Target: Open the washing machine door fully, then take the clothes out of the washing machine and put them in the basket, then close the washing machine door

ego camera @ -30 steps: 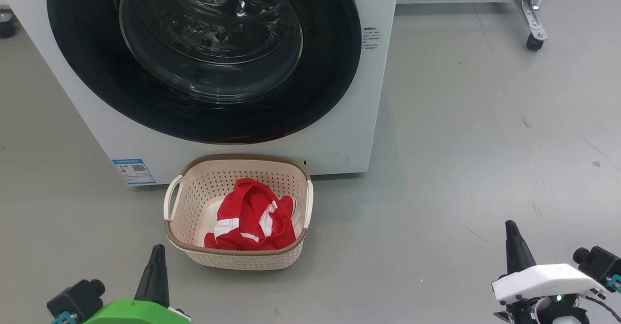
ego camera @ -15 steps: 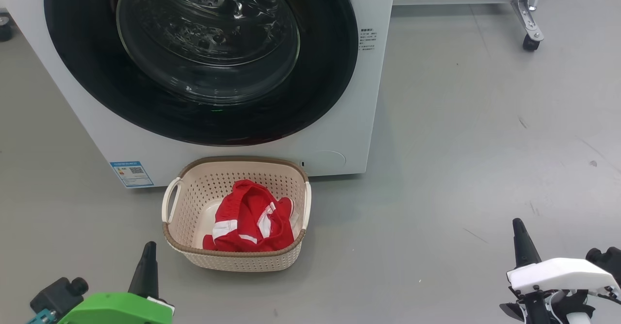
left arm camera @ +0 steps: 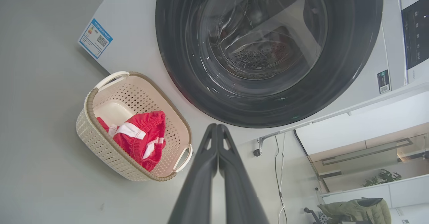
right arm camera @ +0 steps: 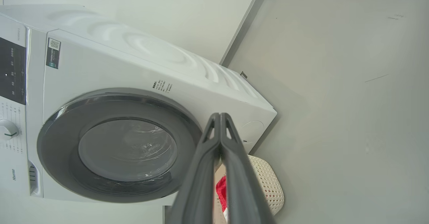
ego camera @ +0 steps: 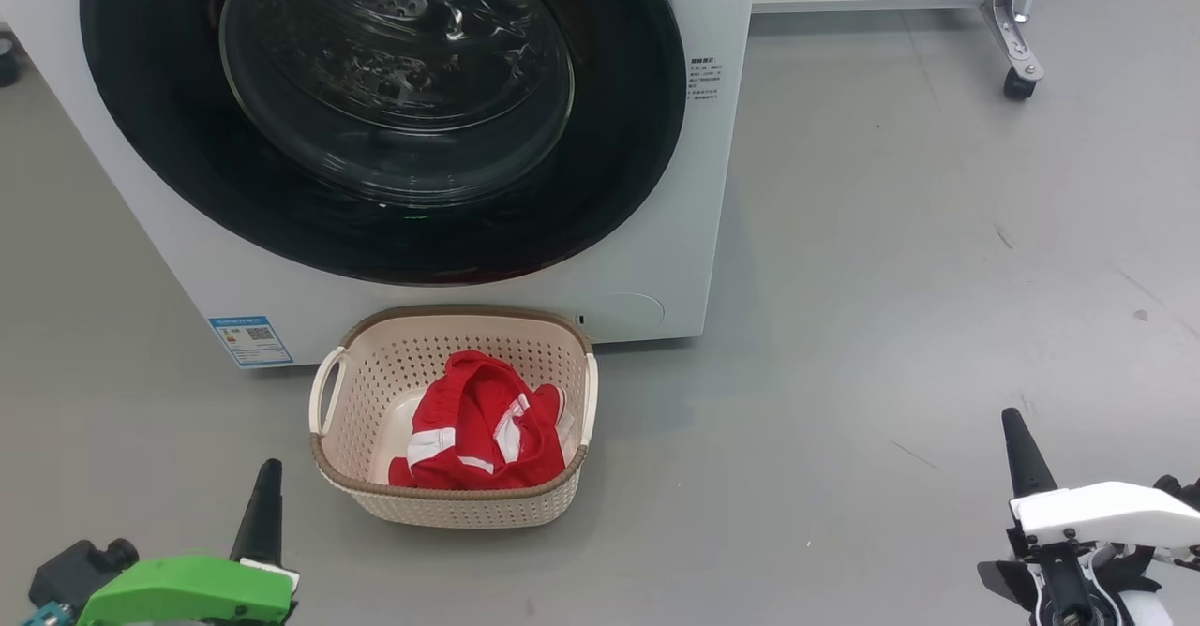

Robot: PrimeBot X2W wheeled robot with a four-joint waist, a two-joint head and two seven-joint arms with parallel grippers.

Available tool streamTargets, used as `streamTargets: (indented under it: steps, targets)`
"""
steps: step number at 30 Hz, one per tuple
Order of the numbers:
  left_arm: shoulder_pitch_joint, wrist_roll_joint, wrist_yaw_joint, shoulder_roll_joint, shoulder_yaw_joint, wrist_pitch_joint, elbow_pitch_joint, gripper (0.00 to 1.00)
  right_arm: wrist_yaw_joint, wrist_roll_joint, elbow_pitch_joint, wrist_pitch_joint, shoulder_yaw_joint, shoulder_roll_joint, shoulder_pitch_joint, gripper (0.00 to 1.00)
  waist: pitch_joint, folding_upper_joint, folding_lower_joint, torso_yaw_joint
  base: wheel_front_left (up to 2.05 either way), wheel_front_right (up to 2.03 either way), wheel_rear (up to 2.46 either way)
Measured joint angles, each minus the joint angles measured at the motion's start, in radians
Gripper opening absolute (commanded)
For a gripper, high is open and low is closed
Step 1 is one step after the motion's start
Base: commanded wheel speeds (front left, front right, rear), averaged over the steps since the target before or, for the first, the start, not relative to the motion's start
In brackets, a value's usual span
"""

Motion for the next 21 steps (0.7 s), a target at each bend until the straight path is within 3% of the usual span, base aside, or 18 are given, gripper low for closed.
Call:
streamTargets:
  steps: [21]
  targets:
    - [-0.047,-0.29,-0.055,0.011,0.057,0.044,0.06,0.0,0.029,0.256,0.029,0.058,-0.065,0.004,-0.046,0.0,-0.007,0.0,0.0,-0.01,0.0,0.0,0.0]
